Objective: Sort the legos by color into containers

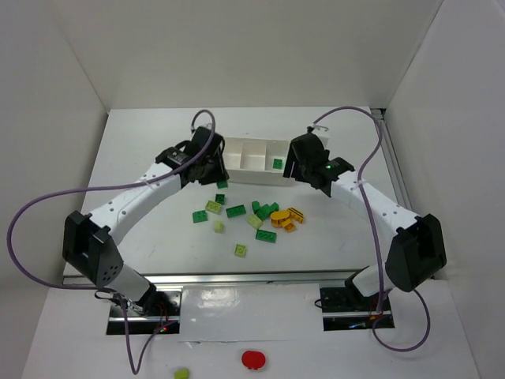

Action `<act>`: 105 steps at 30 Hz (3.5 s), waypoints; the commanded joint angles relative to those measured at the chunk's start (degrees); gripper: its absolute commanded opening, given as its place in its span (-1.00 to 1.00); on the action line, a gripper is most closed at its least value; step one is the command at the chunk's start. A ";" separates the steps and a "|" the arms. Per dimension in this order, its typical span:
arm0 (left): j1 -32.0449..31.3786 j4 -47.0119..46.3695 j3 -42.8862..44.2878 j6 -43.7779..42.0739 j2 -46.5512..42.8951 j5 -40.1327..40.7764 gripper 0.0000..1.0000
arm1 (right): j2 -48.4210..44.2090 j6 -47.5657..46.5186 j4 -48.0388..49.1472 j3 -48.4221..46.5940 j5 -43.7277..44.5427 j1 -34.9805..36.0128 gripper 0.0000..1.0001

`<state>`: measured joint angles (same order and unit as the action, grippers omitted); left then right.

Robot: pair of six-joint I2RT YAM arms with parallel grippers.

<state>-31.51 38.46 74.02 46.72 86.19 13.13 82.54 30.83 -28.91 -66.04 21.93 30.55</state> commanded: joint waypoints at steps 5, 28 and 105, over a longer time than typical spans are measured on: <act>-2.68 -2.24 23.60 -10.94 16.26 -8.64 -0.64 | -8.01 3.18 -2.56 1.70 1.27 -6.89 0.48; -2.68 -4.97 61.43 -16.39 46.98 -22.35 0.90 | -10.65 6.52 -8.80 2.41 1.80 -10.77 0.52; -0.75 -2.59 62.73 -9.55 48.36 -24.54 0.16 | -10.82 5.91 -7.66 4.52 2.41 -9.98 0.55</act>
<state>-32.03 38.22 132.51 36.21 131.90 -5.72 75.00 35.75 -33.82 -61.06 21.39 20.97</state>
